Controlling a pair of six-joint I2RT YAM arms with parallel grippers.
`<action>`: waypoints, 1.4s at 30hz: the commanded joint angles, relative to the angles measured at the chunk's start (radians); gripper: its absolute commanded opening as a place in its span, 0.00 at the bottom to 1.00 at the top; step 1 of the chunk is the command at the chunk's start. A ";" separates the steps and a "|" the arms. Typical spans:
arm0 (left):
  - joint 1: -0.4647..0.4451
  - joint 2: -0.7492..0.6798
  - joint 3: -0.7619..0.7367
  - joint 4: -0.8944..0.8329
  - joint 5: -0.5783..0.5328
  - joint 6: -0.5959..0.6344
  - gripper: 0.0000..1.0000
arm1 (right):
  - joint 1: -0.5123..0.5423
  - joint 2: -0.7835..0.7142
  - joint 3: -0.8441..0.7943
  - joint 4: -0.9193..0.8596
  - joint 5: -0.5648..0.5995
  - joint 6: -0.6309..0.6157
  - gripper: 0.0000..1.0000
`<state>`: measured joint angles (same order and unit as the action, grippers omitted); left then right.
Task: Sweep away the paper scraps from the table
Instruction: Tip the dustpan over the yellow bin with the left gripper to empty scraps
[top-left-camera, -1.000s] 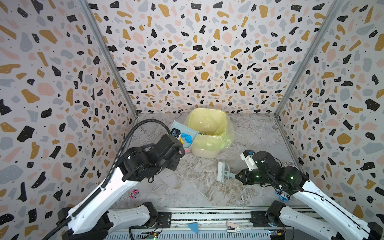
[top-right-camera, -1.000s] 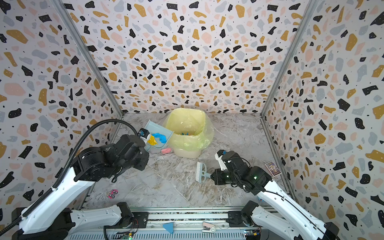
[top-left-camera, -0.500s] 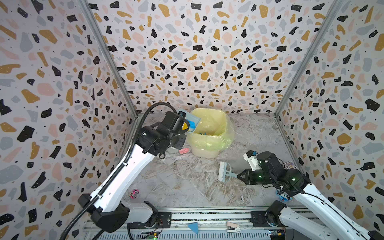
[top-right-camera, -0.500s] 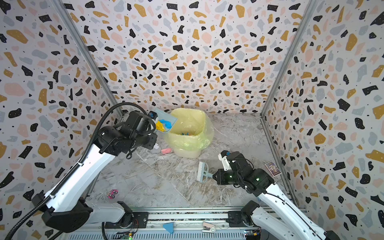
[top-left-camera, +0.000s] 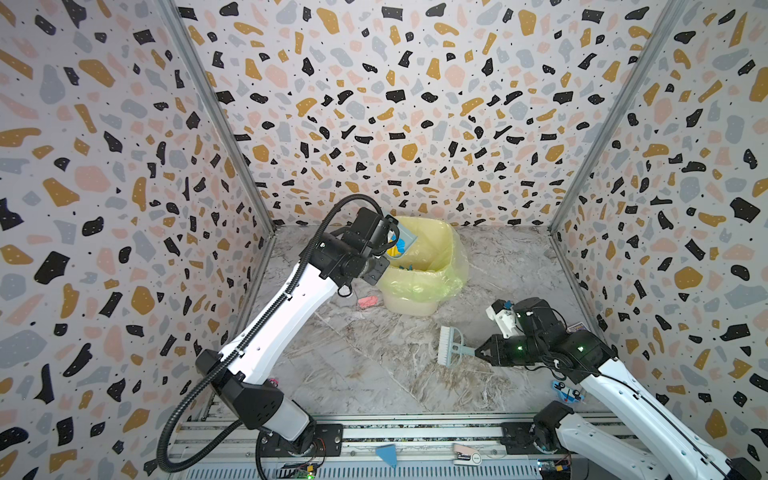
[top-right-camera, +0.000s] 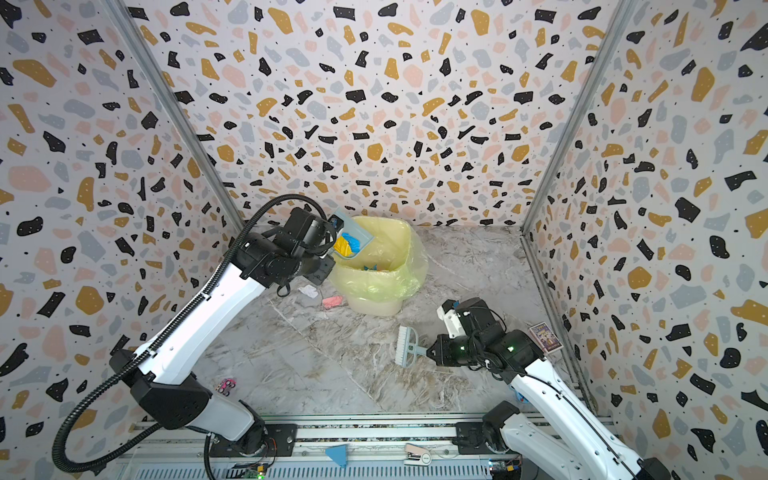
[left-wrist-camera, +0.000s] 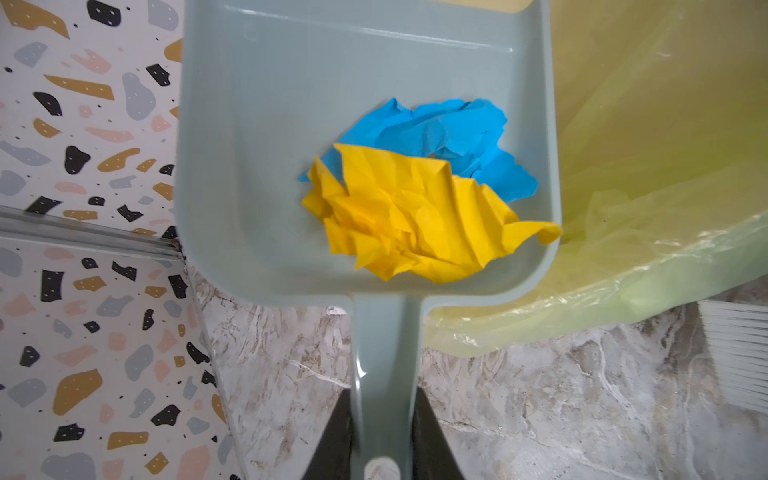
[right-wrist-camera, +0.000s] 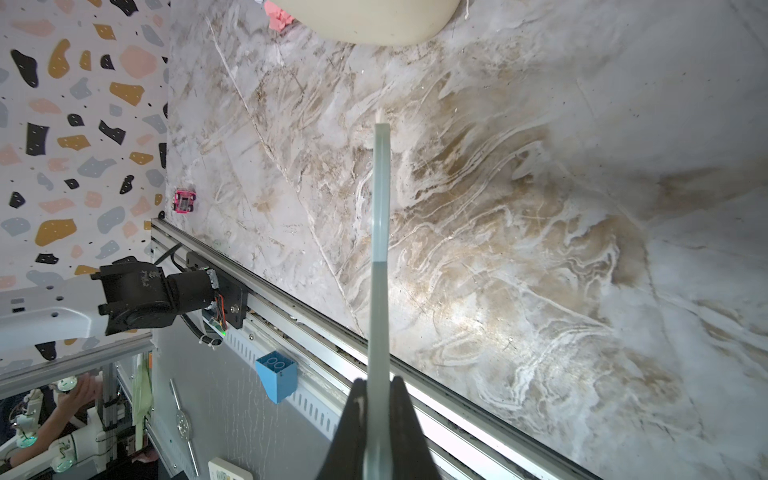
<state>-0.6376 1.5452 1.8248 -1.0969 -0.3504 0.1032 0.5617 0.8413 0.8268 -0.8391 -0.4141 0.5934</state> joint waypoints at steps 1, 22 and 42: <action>0.004 0.024 0.047 0.012 -0.069 0.106 0.02 | -0.019 0.021 0.052 -0.038 -0.036 -0.051 0.00; -0.058 0.167 0.141 0.035 -0.250 0.375 0.00 | -0.077 0.120 0.089 -0.140 -0.115 -0.169 0.00; -0.225 0.181 -0.028 0.277 -0.600 0.814 0.00 | -0.077 0.097 0.084 -0.164 -0.132 -0.193 0.00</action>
<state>-0.8459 1.7168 1.8145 -0.9089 -0.8631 0.7906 0.4881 0.9596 0.8860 -0.9783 -0.5327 0.4168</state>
